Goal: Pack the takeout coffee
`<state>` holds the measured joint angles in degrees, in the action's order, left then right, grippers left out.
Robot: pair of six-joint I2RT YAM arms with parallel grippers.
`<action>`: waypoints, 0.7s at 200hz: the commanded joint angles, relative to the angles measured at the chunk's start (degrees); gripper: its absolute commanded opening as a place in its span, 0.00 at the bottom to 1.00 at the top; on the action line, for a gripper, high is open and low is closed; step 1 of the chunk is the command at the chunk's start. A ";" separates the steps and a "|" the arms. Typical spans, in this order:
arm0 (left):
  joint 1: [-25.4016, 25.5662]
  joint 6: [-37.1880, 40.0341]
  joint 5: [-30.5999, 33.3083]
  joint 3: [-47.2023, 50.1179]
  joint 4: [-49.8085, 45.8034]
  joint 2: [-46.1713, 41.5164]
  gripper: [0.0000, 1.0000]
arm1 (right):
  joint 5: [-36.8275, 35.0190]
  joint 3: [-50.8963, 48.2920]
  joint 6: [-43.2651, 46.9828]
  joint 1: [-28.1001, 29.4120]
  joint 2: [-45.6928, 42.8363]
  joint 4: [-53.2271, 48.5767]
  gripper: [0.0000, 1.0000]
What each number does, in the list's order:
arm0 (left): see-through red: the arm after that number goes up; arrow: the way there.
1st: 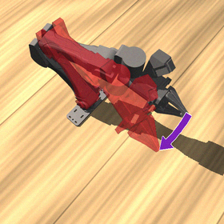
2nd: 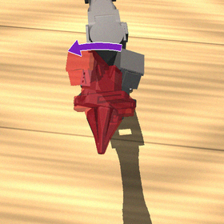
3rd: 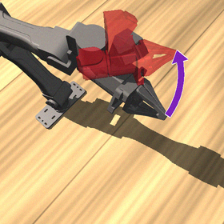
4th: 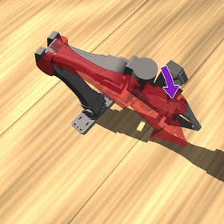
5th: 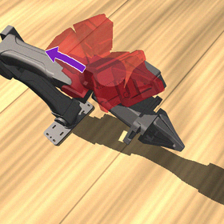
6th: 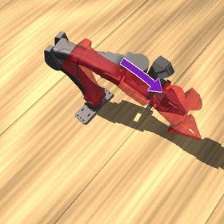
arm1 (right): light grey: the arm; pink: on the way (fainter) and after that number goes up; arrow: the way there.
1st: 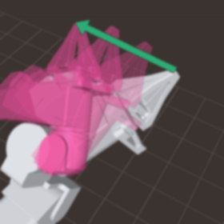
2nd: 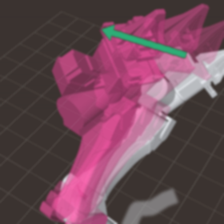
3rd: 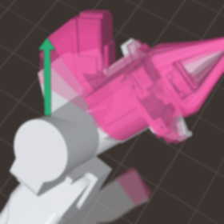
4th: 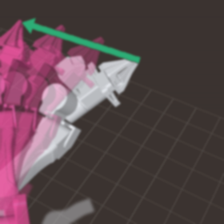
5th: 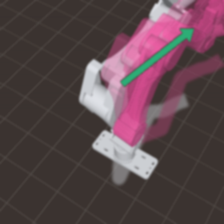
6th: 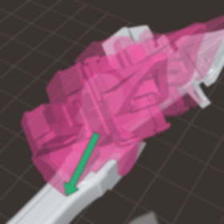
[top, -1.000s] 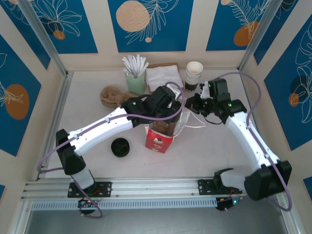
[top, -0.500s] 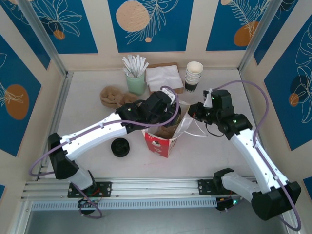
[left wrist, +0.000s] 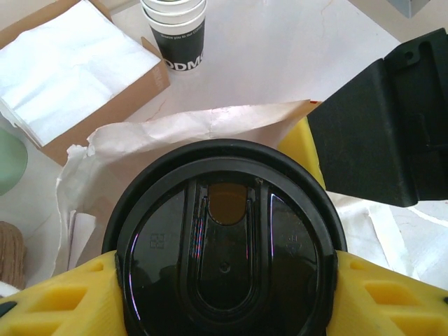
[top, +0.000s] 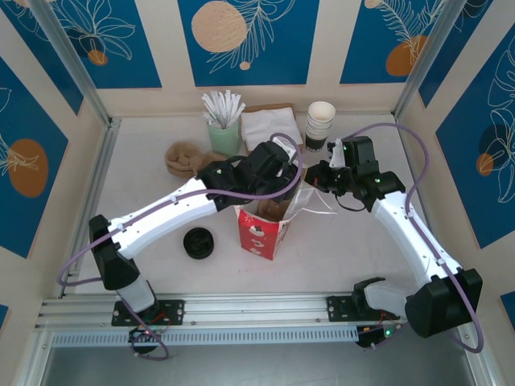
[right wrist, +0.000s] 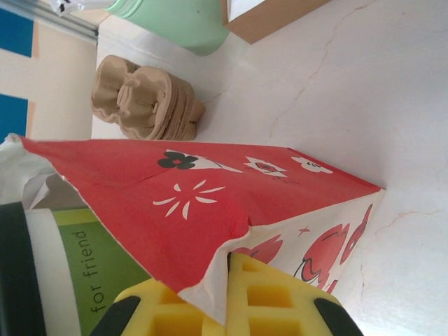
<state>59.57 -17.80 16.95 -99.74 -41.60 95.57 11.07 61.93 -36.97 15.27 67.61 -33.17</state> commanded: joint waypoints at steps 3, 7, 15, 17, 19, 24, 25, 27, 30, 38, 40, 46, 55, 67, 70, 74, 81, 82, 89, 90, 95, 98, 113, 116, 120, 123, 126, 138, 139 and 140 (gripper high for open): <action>0.10 1.95 -1.00 -2.31 -2.84 0.81 0.57 | 5.17 1.26 4.72 -1.03 -1.12 1.90 0.00; 0.08 2.06 -1.19 -1.89 -2.66 0.78 0.57 | 5.46 1.05 5.20 -1.04 -1.52 2.06 0.00; 0.09 2.20 -1.53 -0.52 -2.12 0.44 0.57 | 6.11 0.37 6.32 -1.26 -2.46 2.62 0.00; 0.10 2.21 -1.63 -0.23 -2.02 0.31 0.57 | 6.39 0.20 6.61 -1.28 -2.70 2.79 0.00; 0.11 2.26 -1.72 0.11 -1.89 0.27 0.57 | 6.63 0.03 6.82 -1.40 -2.87 2.92 0.00; 0.04 2.31 -1.95 0.66 -1.74 0.13 0.57 | 7.23 -0.41 7.14 -1.57 -3.47 3.08 0.00; 0.03 2.28 -1.98 0.76 -1.73 0.09 0.57 | 7.35 -0.45 7.20 -1.56 -3.64 3.14 0.00; 0.09 2.39 -2.07 0.86 -1.73 0.04 0.57 | 7.58 -0.62 7.31 -1.62 -3.87 3.18 0.00; 0.10 2.49 -2.21 1.05 -1.73 -0.02 0.57 | 7.95 -0.86 7.42 -1.73 -4.23 3.24 0.00; 0.08 3.01 -2.59 1.30 -1.85 -0.02 0.57 | 8.48 -1.27 7.79 -1.80 -5.14 3.38 0.00; 0.10 3.03 -2.61 1.24 -1.95 -0.01 0.57 | 8.63 -1.39 7.88 -1.75 -5.33 3.44 0.00; 0.11 3.34 -2.62 1.30 -2.15 0.02 0.57 | 9.00 -1.67 8.32 -1.86 -5.97 3.61 0.00; 0.07 3.62 -2.39 1.40 -2.34 -0.02 0.57 | 9.14 -1.98 8.82 -1.77 -6.47 3.73 0.00; 0.10 4.35 -2.37 1.77 -2.30 -0.05 0.57 | 9.63 -2.56 9.01 -1.74 -6.76 4.08 0.00; 0.06 4.39 -2.32 1.87 -2.27 -0.01 0.57 | 9.84 -2.78 9.02 -1.73 -6.86 4.27 0.00; 0.05 4.49 -2.28 2.08 -2.18 -0.03 0.57 | 10.06 -2.98 9.10 -1.67 -6.88 4.29 0.00; 0.05 4.53 -2.19 2.66 -1.80 -0.03 0.57 | 9.96 -3.26 8.96 -1.52 -6.80 4.16 0.00; 0.04 4.53 -2.23 2.69 -1.76 -0.03 0.57 | 9.90 -3.28 8.94 -1.54 -6.84 4.12 0.00; 0.10 4.53 -2.19 3.27 -1.43 -0.01 0.57 | 9.45 -3.59 8.56 -1.38 -7.04 3.91 0.00; 0.06 4.49 -2.19 3.39 -1.40 -0.02 0.57 | 9.38 -3.63 8.53 -1.34 -7.05 3.86 0.00; 0.08 4.35 -2.10 3.72 -1.22 0.02 0.57 | 9.04 -3.87 8.36 -1.23 -7.20 3.82 0.00; 0.09 4.28 -2.02 3.85 -1.14 0.05 0.57 | 8.85 -4.04 8.26 -1.17 -7.28 3.97 0.00; 0.05 3.92 -1.51 4.45 -0.89 0.24 0.56 | 8.36 -4.49 7.40 -1.06 -7.74 4.45 0.00; 0.10 3.85 -1.34 4.58 -0.85 0.32 0.56 | 8.23 -4.53 7.27 -1.01 -7.76 4.50 0.00; 0.10 3.71 -1.01 4.63 -0.85 0.46 0.56 | 8.16 -4.54 7.14 -0.96 -7.72 4.50 0.00; 0.09 3.66 -0.82 4.69 -0.85 0.48 0.56 | 8.10 -4.54 7.08 -0.95 -7.67 4.44 0.00; 0.02 3.62 -0.66 4.73 -0.68 0.53 0.57 | 8.09 -4.47 7.04 -0.93 -7.53 4.49 0.00; -0.07 3.69 -0.42 5.09 -0.39 0.62 0.56 | 8.09 -4.30 7.07 -0.81 -7.17 4.36 0.00; -0.07 3.67 -0.42 5.09 -0.40 0.60 0.56 | 8.09 -4.29 7.04 -0.79 -7.16 4.35 0.00; -0.07 3.66 -0.47 5.09 -0.40 0.68 0.56 | 8.09 -4.28 7.06 -0.82 -7.15 4.35 0.00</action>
<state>59.59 -14.44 15.05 -95.20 -42.63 95.88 18.24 57.82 -29.93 13.91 61.17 -29.56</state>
